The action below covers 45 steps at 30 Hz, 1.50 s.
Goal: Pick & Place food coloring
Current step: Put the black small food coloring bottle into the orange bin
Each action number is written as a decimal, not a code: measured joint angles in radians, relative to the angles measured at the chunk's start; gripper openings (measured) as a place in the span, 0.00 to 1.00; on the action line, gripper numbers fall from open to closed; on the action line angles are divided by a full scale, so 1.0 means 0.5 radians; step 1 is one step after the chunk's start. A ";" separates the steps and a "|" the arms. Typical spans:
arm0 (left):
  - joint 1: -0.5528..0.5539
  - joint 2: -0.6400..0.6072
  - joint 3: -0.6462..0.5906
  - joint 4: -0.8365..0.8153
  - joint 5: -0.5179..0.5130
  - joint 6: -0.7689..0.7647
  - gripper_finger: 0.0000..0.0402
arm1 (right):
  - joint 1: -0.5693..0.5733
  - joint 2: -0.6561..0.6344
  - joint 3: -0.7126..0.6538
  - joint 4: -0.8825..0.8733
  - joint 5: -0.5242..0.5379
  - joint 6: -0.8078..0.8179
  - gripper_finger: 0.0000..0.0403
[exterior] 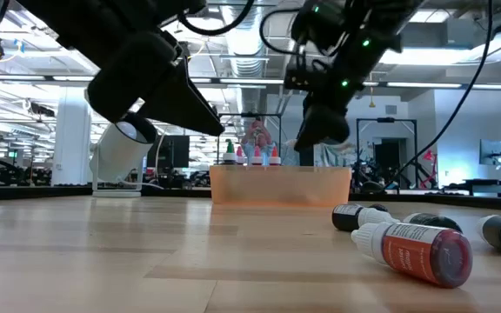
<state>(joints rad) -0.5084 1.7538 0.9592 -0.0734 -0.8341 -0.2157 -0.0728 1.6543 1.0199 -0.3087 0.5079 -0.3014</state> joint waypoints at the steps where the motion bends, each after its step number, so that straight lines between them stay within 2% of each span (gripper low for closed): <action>1: 0.007 0.000 0.000 -0.004 0.000 -0.003 0.40 | -0.053 0.000 0.000 0.023 -0.040 -0.014 0.18; 8: 0.030 0.000 0.000 -0.032 0.000 -0.004 0.40 | -0.301 0.000 0.000 0.021 -0.273 0.097 0.18; 11: 0.041 0.000 0.000 -0.033 0.000 -0.004 0.40 | -0.348 -0.001 0.000 0.020 -0.290 0.159 0.18; 21: 0.077 0.000 0.000 -0.040 0.001 -0.002 0.40 | -0.366 -0.001 0.000 0.108 -0.315 0.273 0.18; 26: 0.078 0.000 0.000 -0.041 0.001 0.021 0.40 | -0.411 -0.001 0.000 0.178 -0.455 0.301 0.18; 37: 0.078 0.000 0.000 -0.053 0.000 0.051 0.40 | -0.418 0.000 0.000 0.171 -0.468 0.361 0.18; 40: 0.078 0.000 0.000 -0.053 0.000 0.063 0.40 | -0.417 0.000 0.000 0.171 -0.489 0.382 0.22; 45: 0.078 0.000 0.000 -0.053 0.000 0.078 0.40 | -0.419 0.000 0.000 0.170 -0.495 0.410 0.34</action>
<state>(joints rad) -0.4694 1.7538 0.9592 -0.1000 -0.8341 -0.1768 -0.2821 1.6543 1.0199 -0.2237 0.2602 -0.0962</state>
